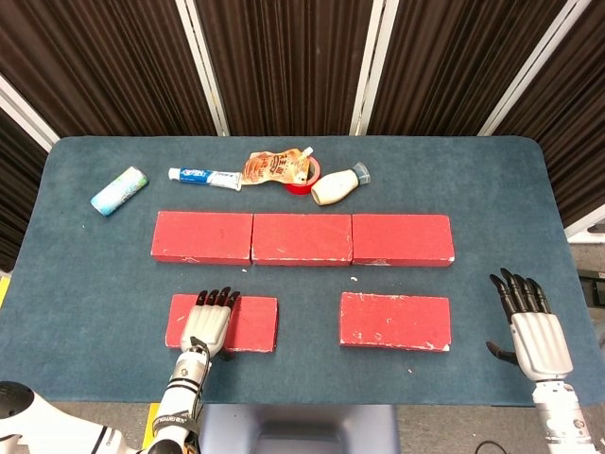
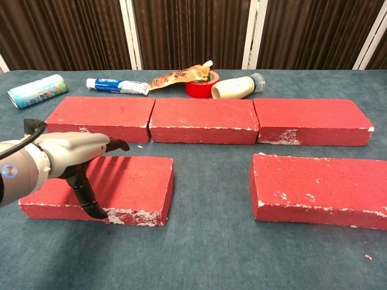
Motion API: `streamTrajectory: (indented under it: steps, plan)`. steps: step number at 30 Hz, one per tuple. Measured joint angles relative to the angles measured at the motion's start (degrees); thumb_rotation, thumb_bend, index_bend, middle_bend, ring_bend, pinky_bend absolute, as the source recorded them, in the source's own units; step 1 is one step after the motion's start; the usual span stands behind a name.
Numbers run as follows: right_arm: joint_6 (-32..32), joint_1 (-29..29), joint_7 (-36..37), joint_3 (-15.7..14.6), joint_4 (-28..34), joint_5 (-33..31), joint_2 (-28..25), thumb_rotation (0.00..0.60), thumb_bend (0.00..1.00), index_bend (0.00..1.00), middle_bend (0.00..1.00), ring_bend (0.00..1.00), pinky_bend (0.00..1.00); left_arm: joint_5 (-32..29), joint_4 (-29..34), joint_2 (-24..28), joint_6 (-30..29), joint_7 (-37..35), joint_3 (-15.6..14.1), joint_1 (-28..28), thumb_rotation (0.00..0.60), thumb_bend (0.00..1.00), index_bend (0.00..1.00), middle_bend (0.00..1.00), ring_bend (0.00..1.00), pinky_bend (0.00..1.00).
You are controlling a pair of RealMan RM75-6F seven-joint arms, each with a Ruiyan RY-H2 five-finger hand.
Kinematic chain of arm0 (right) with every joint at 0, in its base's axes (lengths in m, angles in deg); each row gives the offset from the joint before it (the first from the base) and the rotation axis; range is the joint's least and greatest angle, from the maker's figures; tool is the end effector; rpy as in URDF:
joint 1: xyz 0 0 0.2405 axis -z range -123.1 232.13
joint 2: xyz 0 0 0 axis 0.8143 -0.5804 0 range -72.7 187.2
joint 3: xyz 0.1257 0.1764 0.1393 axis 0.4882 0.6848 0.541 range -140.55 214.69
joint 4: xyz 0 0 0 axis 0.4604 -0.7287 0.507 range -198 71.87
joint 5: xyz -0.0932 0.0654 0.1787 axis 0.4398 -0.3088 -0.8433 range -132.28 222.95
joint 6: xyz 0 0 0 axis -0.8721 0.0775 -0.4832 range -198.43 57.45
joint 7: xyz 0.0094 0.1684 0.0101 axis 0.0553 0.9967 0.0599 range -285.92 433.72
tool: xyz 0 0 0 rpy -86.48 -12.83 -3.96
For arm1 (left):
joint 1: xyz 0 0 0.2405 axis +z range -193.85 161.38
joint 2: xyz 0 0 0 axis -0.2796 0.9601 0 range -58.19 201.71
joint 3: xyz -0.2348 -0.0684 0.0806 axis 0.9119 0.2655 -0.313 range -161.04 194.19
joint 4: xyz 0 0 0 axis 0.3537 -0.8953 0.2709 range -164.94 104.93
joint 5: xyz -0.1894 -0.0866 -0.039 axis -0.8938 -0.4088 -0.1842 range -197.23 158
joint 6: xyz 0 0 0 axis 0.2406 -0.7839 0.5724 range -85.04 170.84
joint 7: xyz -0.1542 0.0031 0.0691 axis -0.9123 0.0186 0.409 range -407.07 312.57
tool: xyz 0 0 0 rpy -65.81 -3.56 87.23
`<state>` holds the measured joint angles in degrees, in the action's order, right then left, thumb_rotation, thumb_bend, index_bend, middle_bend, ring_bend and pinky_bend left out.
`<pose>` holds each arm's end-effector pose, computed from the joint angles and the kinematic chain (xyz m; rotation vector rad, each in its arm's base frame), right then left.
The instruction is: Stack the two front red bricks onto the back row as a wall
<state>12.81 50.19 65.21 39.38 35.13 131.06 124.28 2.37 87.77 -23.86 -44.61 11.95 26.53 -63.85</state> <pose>-0.2913 -0.1991 0.1267 1.4172 -0.9435 0.8770 -0.1004 0.2709 -0.0391 -1.7519 -1.1556 -0.4643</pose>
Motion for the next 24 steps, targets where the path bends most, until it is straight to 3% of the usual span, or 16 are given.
streamTrajectory:
  steps: [19, 22, 24]
  plan:
    - [-0.2, -0.1, -0.6, 0.0, 0.1, -0.4, 0.1, 0.6, 0.0, 0.1, 0.11, 0.0, 0.0, -1.2, -3.1, 0.6, 2.9, -0.8, 0.1, -0.1, 0.6, 0.05, 0.0, 0.0, 0.0, 0.0]
    - [-0.3, -0.1, -0.7, 0.0, 0.1, -0.4, 0.2, 0.6, 0.0, 0.1, 0.11, 0.0, 0.0, -1.1, -3.5, 0.8, 3.2, -0.7, 0.0, -0.2, 0.6, 0.16, 0.0, 0.0, 0.0, 0.0]
    - [-0.3, -0.1, -0.7, 0.0, 0.1, -0.4, 0.2, 0.6, 0.0, 0.1, 0.11, 0.0, 0.0, -1.2, -3.7, 0.8, 3.4, -0.7, 0.0, -0.3, 0.6, 0.18, 0.0, 0.0, 0.0, 0.0]
